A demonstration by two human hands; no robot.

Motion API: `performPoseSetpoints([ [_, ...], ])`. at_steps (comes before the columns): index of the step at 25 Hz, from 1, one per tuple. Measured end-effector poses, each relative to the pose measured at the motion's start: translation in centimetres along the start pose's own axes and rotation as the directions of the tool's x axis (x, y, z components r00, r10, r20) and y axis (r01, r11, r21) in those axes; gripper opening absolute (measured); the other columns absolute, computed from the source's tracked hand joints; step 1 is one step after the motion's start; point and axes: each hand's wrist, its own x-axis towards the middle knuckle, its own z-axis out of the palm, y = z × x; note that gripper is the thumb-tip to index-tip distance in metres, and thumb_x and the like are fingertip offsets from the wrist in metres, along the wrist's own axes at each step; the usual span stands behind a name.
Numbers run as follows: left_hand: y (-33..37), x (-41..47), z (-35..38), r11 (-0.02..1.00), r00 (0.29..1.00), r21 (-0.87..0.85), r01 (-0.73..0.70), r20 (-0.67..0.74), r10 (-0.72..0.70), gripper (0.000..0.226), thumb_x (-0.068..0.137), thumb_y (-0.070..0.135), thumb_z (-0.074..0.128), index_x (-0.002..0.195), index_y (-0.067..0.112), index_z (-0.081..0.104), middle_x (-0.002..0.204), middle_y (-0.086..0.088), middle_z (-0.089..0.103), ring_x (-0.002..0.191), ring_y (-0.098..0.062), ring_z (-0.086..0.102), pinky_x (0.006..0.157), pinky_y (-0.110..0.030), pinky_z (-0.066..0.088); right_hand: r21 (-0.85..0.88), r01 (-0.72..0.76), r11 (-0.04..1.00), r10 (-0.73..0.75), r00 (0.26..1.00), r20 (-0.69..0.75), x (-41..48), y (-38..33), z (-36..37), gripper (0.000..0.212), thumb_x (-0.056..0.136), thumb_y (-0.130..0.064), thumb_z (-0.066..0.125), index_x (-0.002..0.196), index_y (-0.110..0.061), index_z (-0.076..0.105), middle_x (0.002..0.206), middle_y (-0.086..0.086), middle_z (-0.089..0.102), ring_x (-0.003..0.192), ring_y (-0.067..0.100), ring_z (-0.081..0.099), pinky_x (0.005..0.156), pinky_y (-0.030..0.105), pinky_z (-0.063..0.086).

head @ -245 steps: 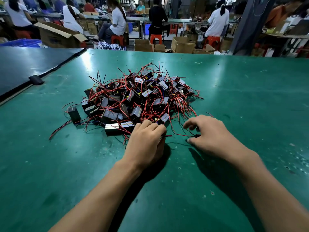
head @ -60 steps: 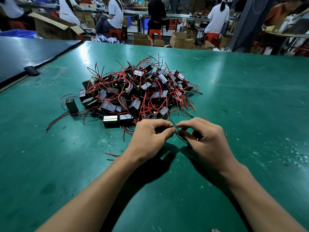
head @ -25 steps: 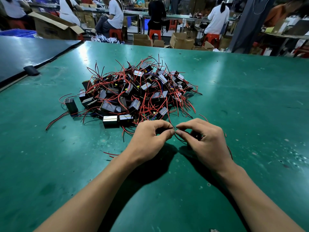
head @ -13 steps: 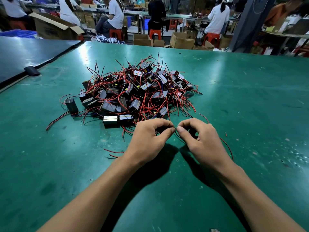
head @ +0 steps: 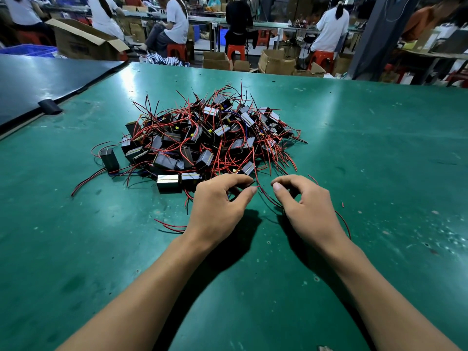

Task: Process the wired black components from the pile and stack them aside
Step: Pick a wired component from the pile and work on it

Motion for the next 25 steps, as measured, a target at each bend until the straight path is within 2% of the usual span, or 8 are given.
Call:
performPoseSetpoints([
  [2, 0.2, 0.0, -0.1, 1.000, 1.000, -0.002, 0.004, -0.009, -0.004, 0.013, 0.083, 0.014, 0.076, 0.095, 0.010, 0.078, 0.088, 0.004, 0.075, 0.080, -0.003, 0.064, 0.074, -0.010, 0.046, -0.082, -0.014, 0.997, 0.018, 0.999, 0.044, 0.1, 0.0, 0.1, 0.011, 0.095, -0.027, 0.064, 0.104, -0.029, 0.070, 0.091, -0.016, 0.069, 0.089, 0.012, 0.065, 0.099, 0.049, 0.043],
  [5, 0.4, 0.1, -0.3, 1.000, 1.000, -0.012, 0.014, 0.010, -0.014, 0.011, 0.083, 0.013, 0.076, 0.093, 0.009, 0.078, 0.089, 0.001, 0.074, 0.080, -0.003, 0.065, 0.074, -0.017, 0.050, -0.177, -0.032, 0.984, 0.052, 0.993, 0.111, -0.1, -0.3, 0.4, 0.020, 0.097, -0.031, 0.061, 0.116, -0.030, 0.067, 0.085, -0.015, 0.072, 0.099, 0.010, 0.066, 0.107, 0.040, 0.033],
  [7, 0.5, 0.3, -0.4, 0.994, 0.996, -0.063, 0.086, 0.025, -0.085, 0.012, 0.084, 0.014, 0.075, 0.095, 0.009, 0.078, 0.088, 0.002, 0.074, 0.081, -0.006, 0.067, 0.074, -0.020, 0.052, -0.120, -0.063, 0.991, 0.078, 0.990, 0.121, -0.1, -0.5, 0.3, 0.015, 0.096, -0.031, 0.062, 0.110, -0.036, 0.064, 0.073, -0.024, 0.069, 0.090, -0.002, 0.063, 0.107, 0.039, 0.032],
  [9, 0.5, 0.4, -0.5, 0.977, 0.984, -0.121, 0.177, 0.044, -0.173, 0.013, 0.085, 0.016, 0.075, 0.097, 0.011, 0.078, 0.087, 0.006, 0.074, 0.080, -0.004, 0.068, 0.076, -0.018, 0.053, -0.037, -0.088, 0.995, 0.092, 0.987, 0.130, -0.1, -0.7, 0.2, 0.014, 0.094, -0.028, 0.065, 0.104, -0.039, 0.062, 0.071, -0.025, 0.070, 0.081, -0.008, 0.061, 0.106, 0.045, 0.037],
  [14, 0.7, 0.5, -0.6, 0.935, 0.961, -0.224, 0.275, 0.080, -0.263, 0.012, 0.086, 0.012, 0.073, 0.098, 0.014, 0.073, 0.079, -0.002, 0.075, 0.073, -0.015, 0.072, 0.073, -0.029, 0.059, 0.040, -0.091, 0.995, 0.086, 0.990, 0.114, -0.6, -1.1, -0.1, 0.020, 0.093, -0.020, 0.066, 0.104, -0.037, 0.067, 0.082, -0.015, 0.071, 0.087, 0.002, 0.064, 0.103, 0.050, 0.041],
  [16, 0.8, 0.5, -0.7, 0.915, 0.951, -0.261, 0.307, 0.108, -0.288, 0.009, 0.086, 0.011, 0.072, 0.095, 0.013, 0.071, 0.077, -0.002, 0.075, 0.072, -0.017, 0.073, 0.072, -0.030, 0.059, 0.065, -0.087, 0.994, 0.080, 0.991, 0.109, -0.7, -0.9, -0.1, 0.022, 0.092, -0.019, 0.067, 0.106, -0.035, 0.069, 0.085, -0.013, 0.071, 0.088, 0.003, 0.064, 0.101, 0.043, 0.043],
  [20, 0.8, 0.6, -0.9, 0.908, 0.949, -0.283, 0.310, 0.146, -0.279, 0.003, 0.086, 0.007, 0.071, 0.089, 0.009, 0.070, 0.077, -0.004, 0.074, 0.073, -0.015, 0.072, 0.072, -0.027, 0.058, 0.114, -0.073, 0.991, 0.064, 0.995, 0.082, -0.9, -0.3, -0.3, 0.025, 0.090, -0.014, 0.068, 0.109, -0.029, 0.073, 0.087, -0.008, 0.072, 0.086, 0.003, 0.065, 0.079, 0.021, 0.048],
  [25, 0.7, 0.4, -0.8, 0.962, 0.974, -0.192, 0.195, 0.152, -0.168, 0.010, 0.083, 0.013, 0.075, 0.093, 0.014, 0.075, 0.084, 0.002, 0.073, 0.078, -0.014, 0.069, 0.074, -0.028, 0.057, 0.159, -0.022, 0.987, 0.018, 0.999, 0.026, -0.9, 0.0, 0.0, 0.023, 0.090, -0.007, 0.069, 0.104, -0.024, 0.072, 0.092, -0.013, 0.074, 0.089, -0.002, 0.065, 0.083, 0.008, 0.045],
])
